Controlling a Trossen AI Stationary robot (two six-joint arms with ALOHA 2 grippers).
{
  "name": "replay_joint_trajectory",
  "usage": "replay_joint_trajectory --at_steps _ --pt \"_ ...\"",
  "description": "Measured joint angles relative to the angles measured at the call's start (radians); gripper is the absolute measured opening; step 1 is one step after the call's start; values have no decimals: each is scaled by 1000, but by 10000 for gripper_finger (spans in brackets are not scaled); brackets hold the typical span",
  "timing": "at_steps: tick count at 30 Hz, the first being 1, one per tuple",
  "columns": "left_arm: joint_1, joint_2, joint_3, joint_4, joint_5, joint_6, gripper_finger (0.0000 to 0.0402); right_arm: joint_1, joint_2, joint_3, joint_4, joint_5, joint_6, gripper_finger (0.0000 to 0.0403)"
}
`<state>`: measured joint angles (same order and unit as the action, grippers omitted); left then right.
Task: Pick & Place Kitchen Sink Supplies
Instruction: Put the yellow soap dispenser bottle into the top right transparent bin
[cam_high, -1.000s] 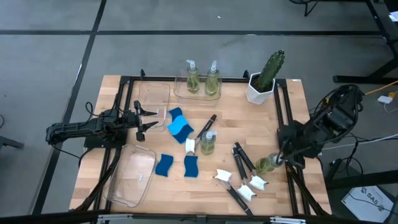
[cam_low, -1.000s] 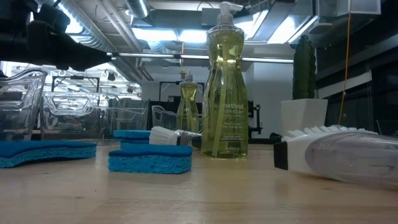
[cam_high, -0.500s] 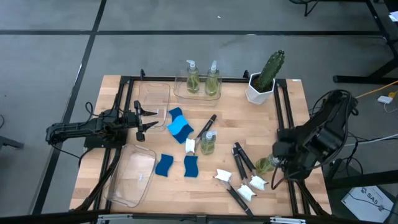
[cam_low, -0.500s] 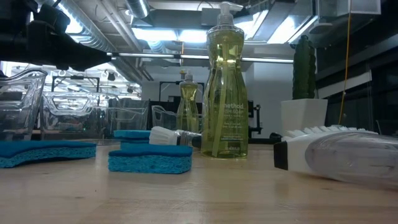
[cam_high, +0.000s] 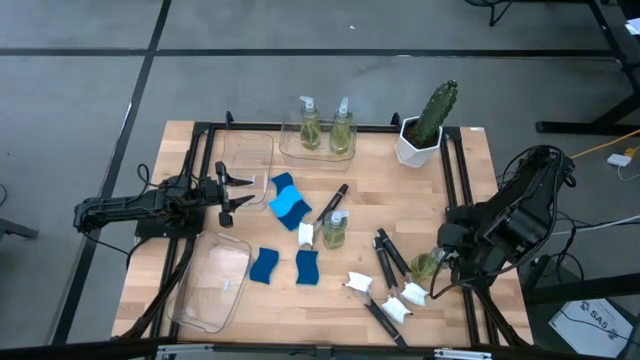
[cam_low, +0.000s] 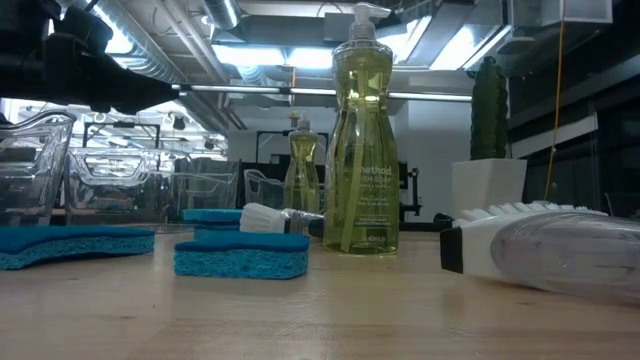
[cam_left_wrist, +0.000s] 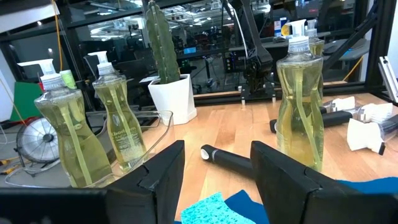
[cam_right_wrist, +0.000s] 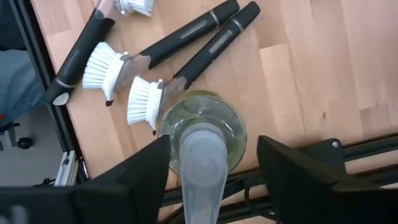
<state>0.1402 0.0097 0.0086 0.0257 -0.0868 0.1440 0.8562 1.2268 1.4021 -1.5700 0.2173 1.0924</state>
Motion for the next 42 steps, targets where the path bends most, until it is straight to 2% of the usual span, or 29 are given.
replay_joint_trajectory --at_steps 9,16,27,35,42 --pt "0 0 0 0 0 0 179 0 -1 0 3 4 27 81" --pt "0 0 0 0 0 0 180 0 3 0 3 7 33 79" --pt "0 0 0 0 0 0 180 -42 9 0 -3 100 -5 79" --pt "0 0 0 0 0 0 178 -165 9 -1 -3 135 -117 79" --pt "0 0 0 0 0 0 179 -296 9 -1 9 182 -282 79"
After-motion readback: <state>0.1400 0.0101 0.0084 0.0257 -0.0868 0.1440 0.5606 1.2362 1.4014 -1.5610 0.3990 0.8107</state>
